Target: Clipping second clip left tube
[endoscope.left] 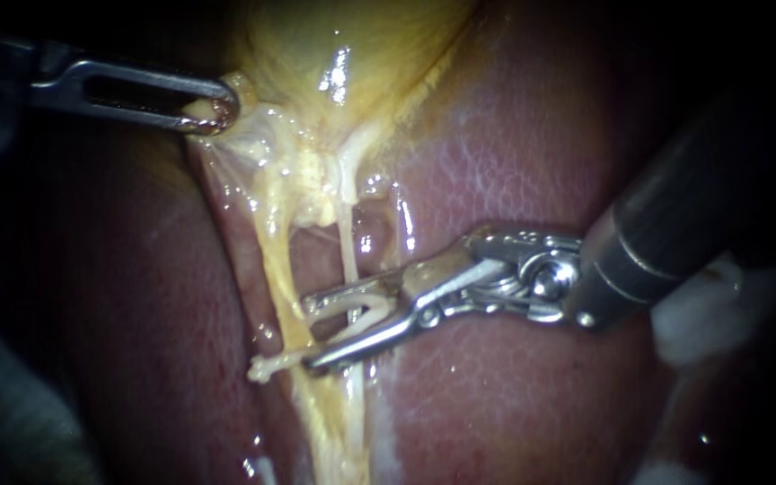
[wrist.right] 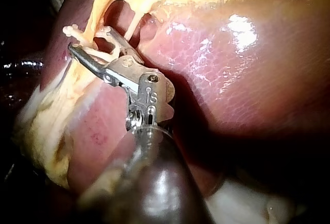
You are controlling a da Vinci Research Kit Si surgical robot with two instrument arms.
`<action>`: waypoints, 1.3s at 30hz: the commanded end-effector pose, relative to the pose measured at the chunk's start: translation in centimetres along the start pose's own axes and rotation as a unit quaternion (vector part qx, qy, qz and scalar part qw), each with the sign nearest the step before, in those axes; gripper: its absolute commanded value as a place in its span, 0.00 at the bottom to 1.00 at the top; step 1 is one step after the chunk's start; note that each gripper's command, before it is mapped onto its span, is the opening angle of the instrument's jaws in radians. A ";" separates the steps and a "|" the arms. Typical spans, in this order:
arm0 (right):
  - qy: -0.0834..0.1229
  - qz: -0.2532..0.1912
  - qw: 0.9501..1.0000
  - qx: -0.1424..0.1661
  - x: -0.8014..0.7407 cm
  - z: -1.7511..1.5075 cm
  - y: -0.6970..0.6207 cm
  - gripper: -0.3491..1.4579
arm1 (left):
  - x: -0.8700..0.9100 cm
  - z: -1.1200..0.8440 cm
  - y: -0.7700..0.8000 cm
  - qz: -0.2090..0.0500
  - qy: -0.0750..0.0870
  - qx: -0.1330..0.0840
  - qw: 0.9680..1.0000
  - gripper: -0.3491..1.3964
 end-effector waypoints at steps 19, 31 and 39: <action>0.005 -0.031 0.999 -0.017 0.22 -0.49 -0.22 0.47 | 0.00 0.00 0.00 0.000 0.000 0.000 1.000 0.00; 0.007 -0.031 0.999 -0.017 0.23 -0.44 -0.21 0.47 | 0.00 0.00 0.00 0.000 0.000 0.000 1.000 0.00; 0.025 -0.027 0.999 -0.011 0.26 -0.35 -0.19 0.47 | 0.00 0.00 0.00 0.000 0.000 0.000 1.000 0.00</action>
